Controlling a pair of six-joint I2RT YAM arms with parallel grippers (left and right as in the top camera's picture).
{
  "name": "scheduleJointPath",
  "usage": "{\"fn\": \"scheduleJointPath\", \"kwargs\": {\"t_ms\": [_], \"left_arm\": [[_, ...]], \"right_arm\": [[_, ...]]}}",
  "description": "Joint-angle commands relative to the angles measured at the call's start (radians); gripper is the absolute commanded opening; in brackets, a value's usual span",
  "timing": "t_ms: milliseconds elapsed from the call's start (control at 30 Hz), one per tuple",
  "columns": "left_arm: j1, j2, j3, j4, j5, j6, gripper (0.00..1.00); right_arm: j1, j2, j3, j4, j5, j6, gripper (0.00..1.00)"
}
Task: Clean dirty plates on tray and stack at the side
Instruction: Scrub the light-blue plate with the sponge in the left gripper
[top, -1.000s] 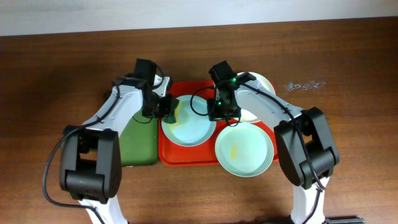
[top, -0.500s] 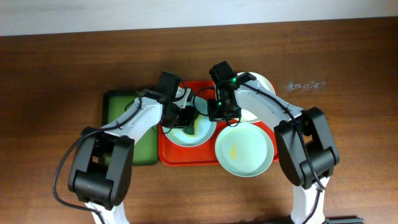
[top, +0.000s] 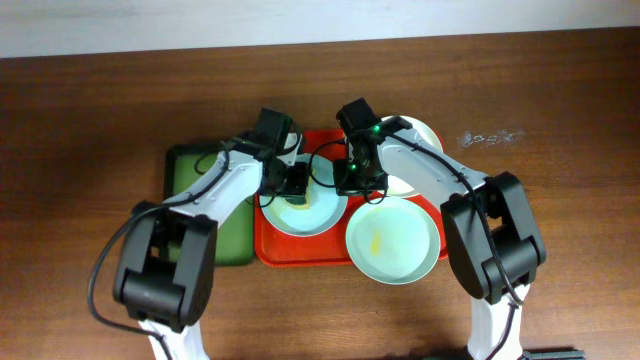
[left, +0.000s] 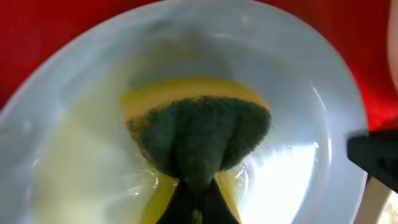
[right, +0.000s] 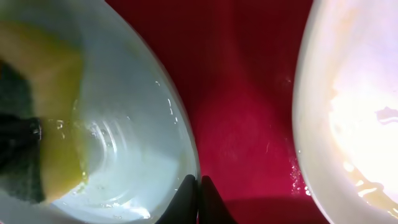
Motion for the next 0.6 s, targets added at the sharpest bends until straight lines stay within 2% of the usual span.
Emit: {"fn": "scheduleJointPath", "kwargs": {"t_ms": [0,33,133,167,267,400,567], "left_arm": [[-0.003,0.061,-0.004,-0.004,0.070,-0.005,0.00],[-0.003,0.062,-0.004,-0.004,0.125,-0.001,0.00],[-0.003,0.060,0.000,0.010,0.432,0.101,0.00],[-0.001,0.053,0.013,-0.008,0.439,0.100,0.00],[0.001,-0.016,0.061,-0.071,0.336,0.101,0.00],[-0.001,-0.163,0.064,-0.122,0.101,0.099,0.00],[-0.001,-0.162,0.061,-0.171,0.026,0.099,0.00]], "right_arm": [[0.005,-0.011,-0.001,-0.003,-0.009,-0.007,0.04],[0.005,-0.011,-0.001,-0.002,-0.009,-0.007,0.04],[0.005,-0.011,-0.001,-0.003,-0.009,-0.007,0.04],[0.005,-0.011,-0.001,-0.003,-0.009,-0.007,0.04],[0.005,-0.011,-0.001,-0.003,-0.009,-0.007,0.04],[0.005,-0.011,-0.001,-0.003,-0.009,-0.007,0.04],[0.005,-0.011,-0.003,-0.009,-0.009,-0.007,0.04]]}}
